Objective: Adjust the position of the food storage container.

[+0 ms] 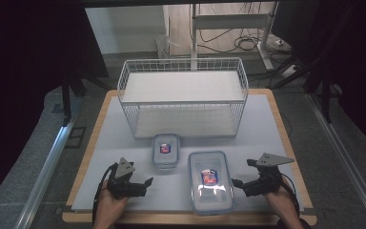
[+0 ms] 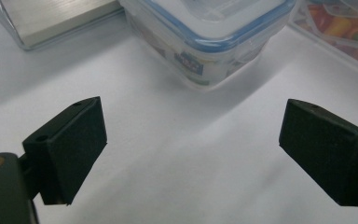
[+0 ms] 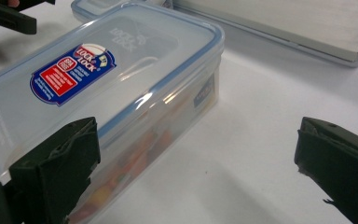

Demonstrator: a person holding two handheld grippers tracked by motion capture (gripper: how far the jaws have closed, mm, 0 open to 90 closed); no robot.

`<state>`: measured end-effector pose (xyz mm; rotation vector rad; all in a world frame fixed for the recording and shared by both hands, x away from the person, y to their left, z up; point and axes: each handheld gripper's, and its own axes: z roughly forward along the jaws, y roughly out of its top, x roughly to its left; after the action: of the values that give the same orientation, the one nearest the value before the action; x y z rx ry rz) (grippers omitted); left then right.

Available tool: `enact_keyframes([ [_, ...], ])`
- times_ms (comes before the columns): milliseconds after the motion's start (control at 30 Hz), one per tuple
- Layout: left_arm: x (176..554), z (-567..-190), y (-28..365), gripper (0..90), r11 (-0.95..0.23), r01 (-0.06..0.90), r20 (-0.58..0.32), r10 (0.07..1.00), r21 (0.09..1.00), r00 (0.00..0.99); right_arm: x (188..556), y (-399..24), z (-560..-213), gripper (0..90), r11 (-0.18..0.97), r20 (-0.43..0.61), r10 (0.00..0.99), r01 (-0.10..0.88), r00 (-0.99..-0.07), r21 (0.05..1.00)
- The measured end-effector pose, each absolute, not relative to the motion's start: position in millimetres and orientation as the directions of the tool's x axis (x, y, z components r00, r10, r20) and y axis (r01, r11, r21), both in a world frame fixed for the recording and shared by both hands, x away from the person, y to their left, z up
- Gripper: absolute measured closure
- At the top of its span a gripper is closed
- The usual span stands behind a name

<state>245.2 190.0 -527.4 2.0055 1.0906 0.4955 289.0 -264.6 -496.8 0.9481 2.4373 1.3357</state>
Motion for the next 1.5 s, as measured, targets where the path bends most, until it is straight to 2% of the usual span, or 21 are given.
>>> enact_keyframes([
  [200, 246, -527, 192, 7.2, -0.325, 0.535, -0.026, 0.837, 0.78, 0.546, 292, -271, -499, 0.1, 0.387, 0.119, 0.654, 0.465, -0.747, 0.796],
  [467, 249, -529, 192, 5.5, -0.299, 0.554, -0.071, 0.832, 0.777, 0.55, 294, -272, -502, 0.1, 0.39, 0.123, 0.669, 0.487, -0.733, 0.781],
  [733, 250, -525, 191, 3.0, -0.299, 0.559, -0.061, 0.842, 0.773, 0.536, 296, -269, -506, 0.1, 0.403, 0.125, 0.675, 0.505, -0.727, 0.763],
  [833, 250, -521, 191, 2.8, -0.268, 0.56, -0.108, 0.83, 0.784, 0.548, 297, -268, -509, 0.1, 0.421, 0.119, 0.673, 0.511, -0.73, 0.75],
  [967, 250, -516, 188, 9.7, -0.256, 0.577, -0.129, 0.83, 0.776, 0.542, 297, -267, -512, 0.6, 0.449, 0.098, 0.681, 0.52, -0.725, 0.727],
  [1133, 253, -511, 180, 18.5, -0.27, 0.573, -0.132, 0.816, 0.774, 0.562, 298, -269, -511, 0.7, 0.428, 0.107, 0.689, 0.522, -0.717, 0.738],
  [1267, 258, -505, 176, 29.7, -0.274, 0.558, -0.135, 0.801, 0.783, 0.583, 298, -269, -512, 1.2, 0.429, 0.112, 0.692, 0.531, -0.713, 0.731],
  [1367, 261, -500, 175, 40.9, -0.263, 0.55, -0.136, 0.803, 0.793, 0.58, 299, -268, -513, 1.4, 0.436, 0.106, 0.692, 0.531, -0.714, 0.727],
  [1500, 272, -494, 175, 60.0, -0.22, 0.552, -0.194, 0.78, 0.805, 0.595, 298, -266, -513, 1.5, 0.44, 0.102, 0.692, 0.529, -0.715, 0.725],
])
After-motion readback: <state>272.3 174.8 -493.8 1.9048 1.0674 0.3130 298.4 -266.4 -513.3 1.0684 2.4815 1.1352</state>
